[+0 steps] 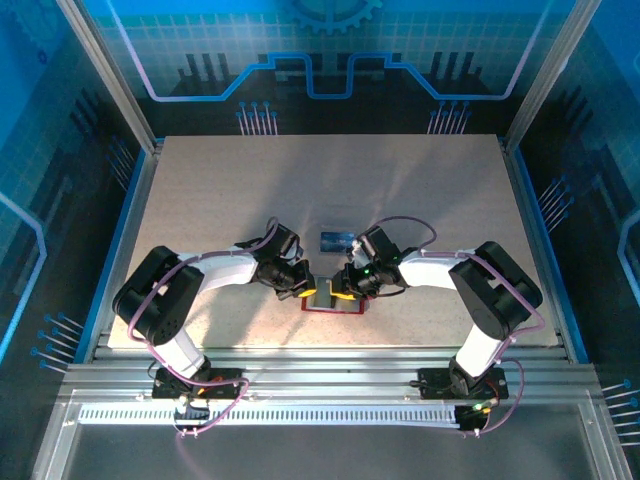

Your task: Take the credit cards out of the card holder

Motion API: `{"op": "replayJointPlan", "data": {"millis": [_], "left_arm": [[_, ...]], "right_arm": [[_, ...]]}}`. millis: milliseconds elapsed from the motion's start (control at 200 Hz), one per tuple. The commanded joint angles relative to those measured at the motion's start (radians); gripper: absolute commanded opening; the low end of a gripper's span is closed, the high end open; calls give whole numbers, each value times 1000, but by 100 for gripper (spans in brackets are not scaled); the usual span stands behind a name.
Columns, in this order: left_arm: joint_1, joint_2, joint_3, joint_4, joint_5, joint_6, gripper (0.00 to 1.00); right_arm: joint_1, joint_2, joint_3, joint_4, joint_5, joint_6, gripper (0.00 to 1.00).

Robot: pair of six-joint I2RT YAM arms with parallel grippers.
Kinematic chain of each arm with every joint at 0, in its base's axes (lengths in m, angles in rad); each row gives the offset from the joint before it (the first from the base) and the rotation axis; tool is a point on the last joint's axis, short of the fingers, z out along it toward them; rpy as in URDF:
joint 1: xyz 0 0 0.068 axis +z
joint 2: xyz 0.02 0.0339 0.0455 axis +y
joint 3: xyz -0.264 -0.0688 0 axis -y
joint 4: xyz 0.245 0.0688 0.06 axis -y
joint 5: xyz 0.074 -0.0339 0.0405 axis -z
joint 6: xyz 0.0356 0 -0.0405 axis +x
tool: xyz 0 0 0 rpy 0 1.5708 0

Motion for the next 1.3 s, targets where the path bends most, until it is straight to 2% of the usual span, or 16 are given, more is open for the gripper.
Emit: {"op": "replayJointPlan", "data": {"millis": [0, 785, 1291], "left_arm": [[-5, 15, 10, -33, 4, 28, 0], [-5, 8, 15, -56, -13, 35, 0], [-6, 12, 21, -58, -11, 35, 0]], "right_arm": [[-10, 4, -12, 19, -29, 7, 23], [-46, -28, -36, 7, -42, -25, 10], [-120, -108, -41, -152, -41, -138, 3]]}}
